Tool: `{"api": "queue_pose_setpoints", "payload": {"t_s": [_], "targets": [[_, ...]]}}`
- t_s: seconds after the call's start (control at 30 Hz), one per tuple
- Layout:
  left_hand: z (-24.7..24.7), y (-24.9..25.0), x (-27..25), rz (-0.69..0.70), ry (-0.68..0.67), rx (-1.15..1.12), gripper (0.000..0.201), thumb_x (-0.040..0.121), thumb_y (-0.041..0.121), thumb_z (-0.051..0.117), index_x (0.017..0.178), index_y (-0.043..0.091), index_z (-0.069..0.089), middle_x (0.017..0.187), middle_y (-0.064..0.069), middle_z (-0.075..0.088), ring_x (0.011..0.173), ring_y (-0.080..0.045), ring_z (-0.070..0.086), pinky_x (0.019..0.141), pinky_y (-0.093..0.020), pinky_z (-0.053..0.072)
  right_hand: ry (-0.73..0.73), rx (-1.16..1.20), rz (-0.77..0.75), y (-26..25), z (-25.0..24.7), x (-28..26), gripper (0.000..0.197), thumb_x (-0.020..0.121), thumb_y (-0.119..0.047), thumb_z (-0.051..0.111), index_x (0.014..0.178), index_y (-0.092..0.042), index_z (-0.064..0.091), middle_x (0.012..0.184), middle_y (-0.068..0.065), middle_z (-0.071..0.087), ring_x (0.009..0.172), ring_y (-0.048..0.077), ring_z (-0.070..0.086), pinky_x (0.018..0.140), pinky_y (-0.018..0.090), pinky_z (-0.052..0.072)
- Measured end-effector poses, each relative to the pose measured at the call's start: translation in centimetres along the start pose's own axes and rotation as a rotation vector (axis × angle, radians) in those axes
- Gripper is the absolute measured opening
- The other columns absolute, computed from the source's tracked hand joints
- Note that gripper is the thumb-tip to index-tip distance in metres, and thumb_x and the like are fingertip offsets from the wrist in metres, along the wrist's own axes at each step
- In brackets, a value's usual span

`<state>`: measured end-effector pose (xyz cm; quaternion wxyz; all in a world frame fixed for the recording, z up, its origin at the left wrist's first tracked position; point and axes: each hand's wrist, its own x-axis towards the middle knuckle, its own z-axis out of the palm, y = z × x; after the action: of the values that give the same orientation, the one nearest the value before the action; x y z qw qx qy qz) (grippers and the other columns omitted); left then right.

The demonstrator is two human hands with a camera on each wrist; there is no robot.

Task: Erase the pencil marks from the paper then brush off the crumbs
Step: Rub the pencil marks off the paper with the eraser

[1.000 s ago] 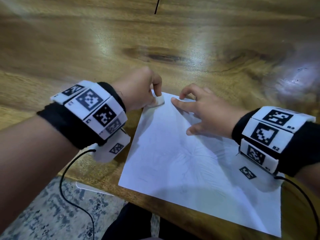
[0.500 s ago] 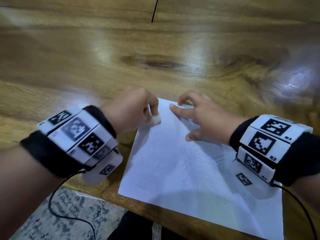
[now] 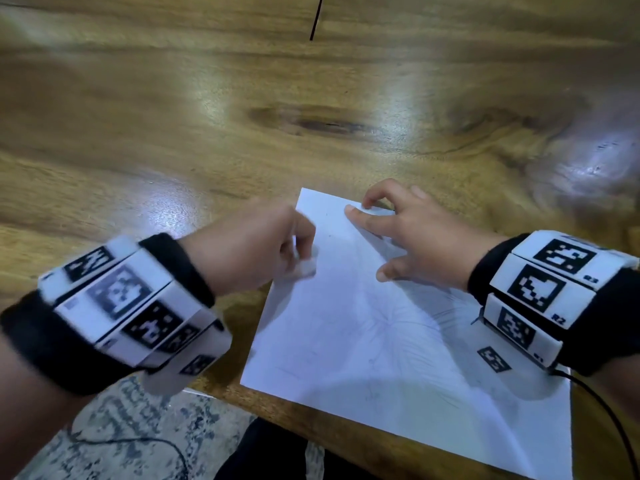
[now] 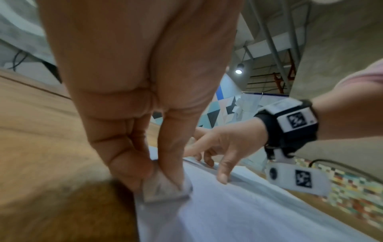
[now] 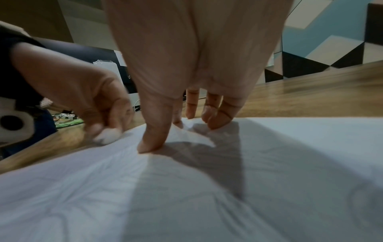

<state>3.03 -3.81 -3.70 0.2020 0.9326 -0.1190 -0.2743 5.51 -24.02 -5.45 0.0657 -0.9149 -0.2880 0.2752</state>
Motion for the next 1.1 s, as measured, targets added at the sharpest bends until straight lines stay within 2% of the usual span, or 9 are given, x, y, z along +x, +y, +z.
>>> {"api": "queue_pose_setpoints", "payload": {"t_s": [0.07,0.3,0.4,0.5,0.57,0.7,0.83,0.93,1.1], "targets": [[0.0,-0.3,-0.4,-0.021,-0.074,-0.020,0.008,0.072,0.012,0.069,0.074,0.019,0.066,0.067,0.000,0.069,0.065,-0.014,0.061,0.064,-0.029,0.048,0.006,0.013,0.002,0.1,0.1,0.0,0.083,0.079,-0.033,0.068,0.145,-0.037,0.017,0.139,-0.008,0.016,0.120,0.017,0.022,0.101,0.037,0.040],[-1.6,0.2,3.1,-0.060,0.157,-0.083,0.006,0.077,0.012,0.064,0.080,0.017,0.062,0.067,0.001,0.062,0.060,-0.014,0.054,0.054,-0.026,0.040,0.016,0.027,-0.002,0.2,0.3,0.2,0.084,0.078,-0.031,0.070,0.144,-0.038,0.019,0.138,-0.008,0.017,0.117,0.017,0.023,0.101,0.035,0.039],[-0.3,-0.4,0.7,-0.002,0.064,-0.037,0.003,0.073,0.016,0.066,0.075,0.018,0.065,0.067,-0.003,0.068,0.057,-0.008,0.053,0.053,-0.015,0.038,0.021,0.036,-0.006,0.3,0.2,0.1,0.084,0.078,-0.031,0.070,0.144,-0.037,0.020,0.139,-0.008,0.018,0.118,0.017,0.023,0.102,0.033,0.037],[0.1,-0.7,-0.4,-0.006,-0.043,-0.048,0.006,0.072,0.015,0.069,0.074,0.020,0.066,0.067,-0.002,0.070,0.061,-0.011,0.058,0.056,-0.018,0.042,0.024,0.045,-0.010,0.3,0.2,0.1,0.084,0.078,-0.031,0.071,0.144,-0.037,0.020,0.138,-0.008,0.018,0.117,0.017,0.023,0.101,0.033,0.038],[-0.5,-0.5,0.7,-0.017,0.023,-0.064,0.008,0.073,0.012,0.067,0.079,0.018,0.068,0.070,-0.002,0.070,0.063,-0.013,0.060,0.059,-0.025,0.044,0.026,0.053,-0.008,0.3,0.3,0.1,0.083,0.077,-0.030,0.071,0.143,-0.038,0.021,0.138,-0.009,0.018,0.118,0.016,0.022,0.101,0.031,0.037],[-0.8,-0.2,2.6,-0.002,0.210,-0.018,0.009,0.077,0.006,0.061,0.081,0.012,0.065,0.065,-0.002,0.063,0.057,-0.009,0.051,0.049,-0.021,0.036,0.025,0.049,-0.007,0.3,0.3,0.1,0.084,0.077,-0.031,0.071,0.143,-0.039,0.020,0.138,-0.009,0.017,0.117,0.015,0.021,0.102,0.030,0.035],[-0.1,-1.0,0.2,0.027,0.001,-0.011,0.020,0.073,0.010,0.068,0.064,0.026,0.060,0.059,0.007,0.060,0.054,-0.003,0.051,0.052,-0.020,0.038,0.011,0.036,-0.003,0.2,0.1,0.1,0.083,0.077,-0.032,0.070,0.143,-0.039,0.020,0.138,-0.008,0.017,0.117,0.016,0.022,0.102,0.033,0.036],[-0.4,-1.0,0.1,0.008,-0.118,-0.017,0.016,0.071,0.013,0.072,0.068,0.026,0.064,0.063,0.004,0.065,0.056,-0.005,0.053,0.058,-0.023,0.042,0.004,0.030,-0.005,0.1,0.1,0.1,0.082,0.078,-0.033,0.069,0.143,-0.041,0.020,0.138,-0.007,0.016,0.118,0.018,0.022,0.102,0.034,0.037],[-1.5,0.4,2.6,-0.031,0.095,-0.089,0.007,0.074,0.017,0.070,0.077,0.019,0.065,0.068,0.000,0.066,0.062,-0.016,0.059,0.057,-0.027,0.046,-0.016,0.007,-0.003,-0.1,-0.1,0.0,0.082,0.079,-0.034,0.068,0.143,-0.041,0.017,0.138,-0.007,0.014,0.116,0.017,0.021,0.102,0.034,0.037]]}}
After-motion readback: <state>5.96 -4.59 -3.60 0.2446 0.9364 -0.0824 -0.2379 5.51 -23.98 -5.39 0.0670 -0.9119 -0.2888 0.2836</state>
